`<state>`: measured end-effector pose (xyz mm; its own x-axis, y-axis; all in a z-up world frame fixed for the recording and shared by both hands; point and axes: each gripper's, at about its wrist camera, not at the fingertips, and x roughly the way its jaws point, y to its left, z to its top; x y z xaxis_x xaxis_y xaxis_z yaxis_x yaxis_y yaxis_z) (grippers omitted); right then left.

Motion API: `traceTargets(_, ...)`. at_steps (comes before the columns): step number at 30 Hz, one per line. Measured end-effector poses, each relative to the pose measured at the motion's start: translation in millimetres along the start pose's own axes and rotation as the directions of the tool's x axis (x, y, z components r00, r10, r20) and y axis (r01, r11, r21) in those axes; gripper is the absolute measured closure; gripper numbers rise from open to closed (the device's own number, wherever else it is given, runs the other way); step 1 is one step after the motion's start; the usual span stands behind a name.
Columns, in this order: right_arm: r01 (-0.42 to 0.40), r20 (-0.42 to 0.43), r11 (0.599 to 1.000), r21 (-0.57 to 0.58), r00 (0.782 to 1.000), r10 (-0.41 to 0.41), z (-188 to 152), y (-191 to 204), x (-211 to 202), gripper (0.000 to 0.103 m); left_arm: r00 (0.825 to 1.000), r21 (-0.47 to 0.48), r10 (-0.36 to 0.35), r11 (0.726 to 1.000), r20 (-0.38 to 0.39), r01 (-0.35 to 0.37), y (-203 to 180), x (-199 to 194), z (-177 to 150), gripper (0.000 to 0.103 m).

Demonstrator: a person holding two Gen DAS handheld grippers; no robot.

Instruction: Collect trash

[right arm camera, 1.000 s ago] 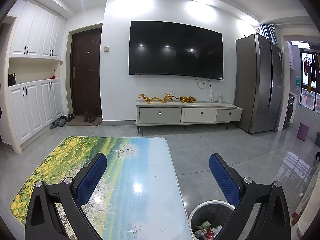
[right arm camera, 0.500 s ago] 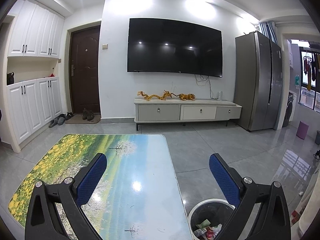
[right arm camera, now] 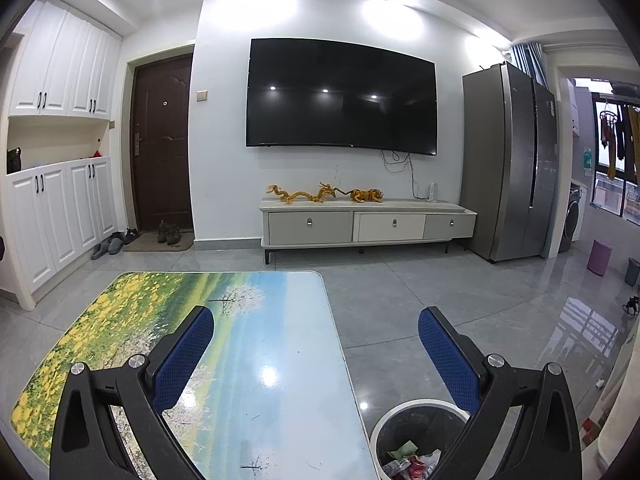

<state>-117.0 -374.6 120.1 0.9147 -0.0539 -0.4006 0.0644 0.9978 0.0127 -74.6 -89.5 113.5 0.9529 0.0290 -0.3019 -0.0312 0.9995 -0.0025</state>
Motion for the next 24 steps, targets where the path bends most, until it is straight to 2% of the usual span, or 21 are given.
traceTargets(24, 0.025, 0.008, 1.000, -0.005, 1.000, -0.025, -2, 0, 5, 0.000, 1.000, 0.019, -0.009, 1.000, -0.027, 0.010, -2, 15, -5, 0.000)
